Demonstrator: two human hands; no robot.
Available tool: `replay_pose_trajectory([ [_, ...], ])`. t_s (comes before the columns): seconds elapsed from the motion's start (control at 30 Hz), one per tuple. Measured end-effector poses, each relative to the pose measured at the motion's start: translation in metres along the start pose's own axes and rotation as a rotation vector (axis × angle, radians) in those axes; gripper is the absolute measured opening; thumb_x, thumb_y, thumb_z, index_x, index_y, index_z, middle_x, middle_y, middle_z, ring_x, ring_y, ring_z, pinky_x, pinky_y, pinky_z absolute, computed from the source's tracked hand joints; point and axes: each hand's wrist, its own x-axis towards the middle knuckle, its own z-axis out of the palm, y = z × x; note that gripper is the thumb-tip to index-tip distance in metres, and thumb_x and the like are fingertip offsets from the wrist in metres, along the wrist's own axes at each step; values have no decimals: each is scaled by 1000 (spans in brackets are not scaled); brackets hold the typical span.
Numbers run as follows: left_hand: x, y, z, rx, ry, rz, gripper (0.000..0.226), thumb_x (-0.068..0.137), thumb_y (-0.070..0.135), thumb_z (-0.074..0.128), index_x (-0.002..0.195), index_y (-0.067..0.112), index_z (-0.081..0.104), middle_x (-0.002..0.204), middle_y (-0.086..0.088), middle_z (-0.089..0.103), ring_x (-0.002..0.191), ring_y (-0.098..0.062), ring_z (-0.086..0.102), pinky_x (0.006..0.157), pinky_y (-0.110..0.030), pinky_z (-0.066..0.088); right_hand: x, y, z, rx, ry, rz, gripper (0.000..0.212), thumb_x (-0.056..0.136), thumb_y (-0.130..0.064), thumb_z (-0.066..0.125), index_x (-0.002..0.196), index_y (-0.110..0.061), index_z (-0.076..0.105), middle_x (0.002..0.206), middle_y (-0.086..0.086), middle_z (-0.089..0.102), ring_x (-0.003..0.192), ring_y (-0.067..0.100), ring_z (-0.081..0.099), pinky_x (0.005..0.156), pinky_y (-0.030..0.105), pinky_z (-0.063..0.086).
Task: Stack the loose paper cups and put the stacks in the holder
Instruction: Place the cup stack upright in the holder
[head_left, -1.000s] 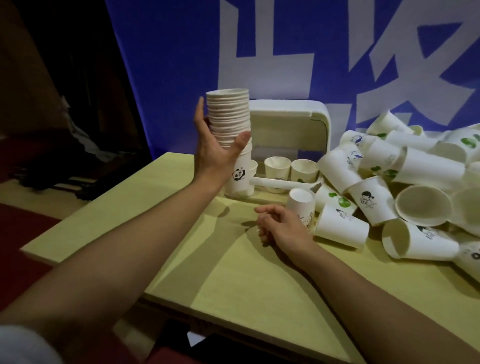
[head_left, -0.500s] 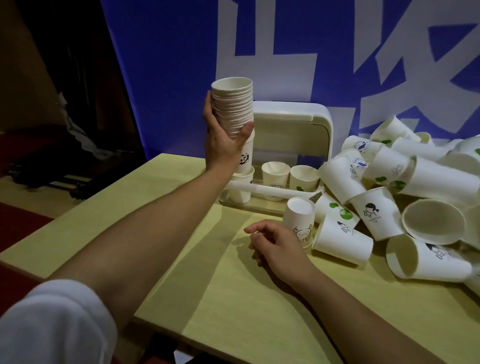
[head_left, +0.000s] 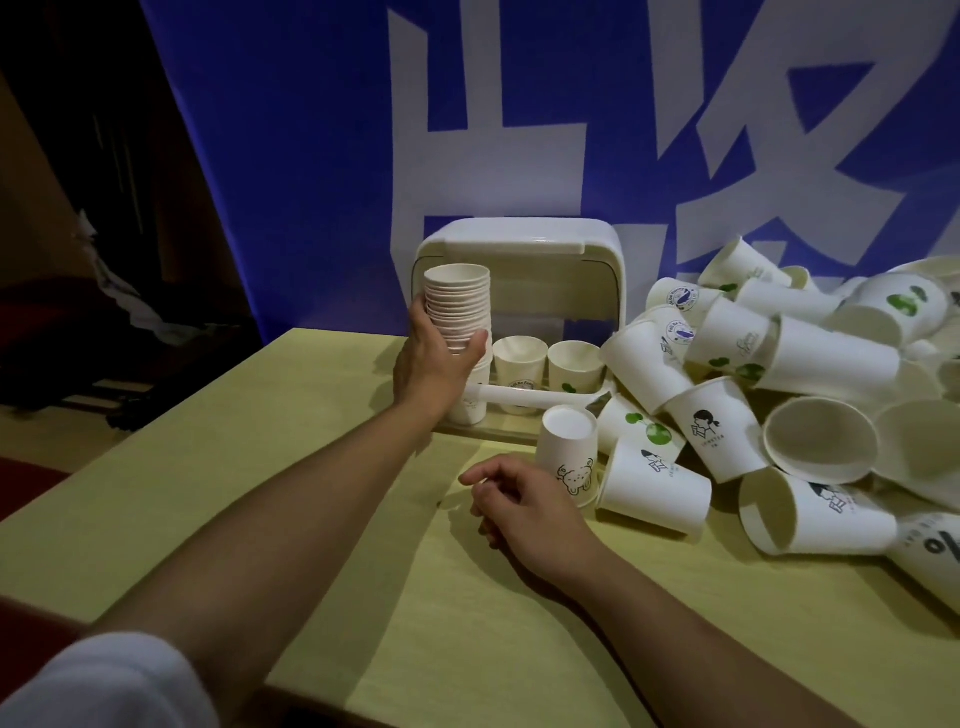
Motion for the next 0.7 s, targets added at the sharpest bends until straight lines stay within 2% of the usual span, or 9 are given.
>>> replay_pose_trajectory([
  [0.13,6,7,-11,-67,-49,-14,102,86,48,74,155,31,1,153,-6,42,127,-34,55,100,-48,50,-2,-1,-2,-49,-10,-8,20,99,-11,52,98,-21,69,73,-1,62,62,10,55,59,28,51],
  [0.2,5,11,-18,-61,-46,34,104,86,44,75,155,34,-3,158,-6,33,134,-32,48,102,-48,46,-2,-1,-2,-55,-14,-13,21,99,-11,52,97,-23,69,73,-2,62,62,10,55,59,28,51],
  [0.23,6,14,-23,-46,-24,89,99,88,44,73,156,34,1,160,-5,28,138,-30,42,103,-47,44,-3,-2,-2,-52,-13,-13,21,98,-10,52,97,-22,68,73,-1,61,61,11,55,58,28,51],
  [0.3,11,20,-33,-13,41,229,70,96,45,62,154,31,26,159,-3,27,142,-26,34,105,-44,39,-2,-1,-2,-52,-12,-14,21,98,-9,52,96,-22,68,73,0,61,60,11,54,58,29,50],
  [0.37,19,29,-46,76,45,313,40,104,42,49,139,23,53,149,-3,44,135,-25,38,106,-43,39,-2,-1,-3,-58,-14,-17,22,97,-10,52,95,-24,68,74,1,61,61,11,55,59,30,51],
  [0.4,22,33,-52,157,22,337,37,106,40,45,131,18,60,142,-4,53,130,-25,41,104,-43,40,-2,-1,-3,-62,-18,-18,22,97,-10,52,95,-24,68,74,1,61,61,11,56,60,31,51],
  [0.5,26,46,-66,356,-57,384,36,107,36,43,124,15,67,131,-7,62,121,-27,46,99,-41,37,-2,0,-4,-92,-30,-21,21,98,-12,53,96,-26,68,77,3,64,63,10,57,62,30,53],
  [0.6,28,47,-72,368,-93,353,32,106,36,47,124,19,68,129,-9,59,119,-28,46,100,-41,38,-3,-1,-5,-127,-36,-36,20,99,-14,53,97,-27,68,83,11,69,65,8,59,64,27,53],
  [0.7,34,43,-76,338,-102,301,29,101,39,56,123,23,68,128,-10,54,118,-29,48,99,-42,43,-3,1,-4,-165,-40,-56,20,98,-16,55,95,-31,67,88,10,71,69,7,61,67,23,53],
])
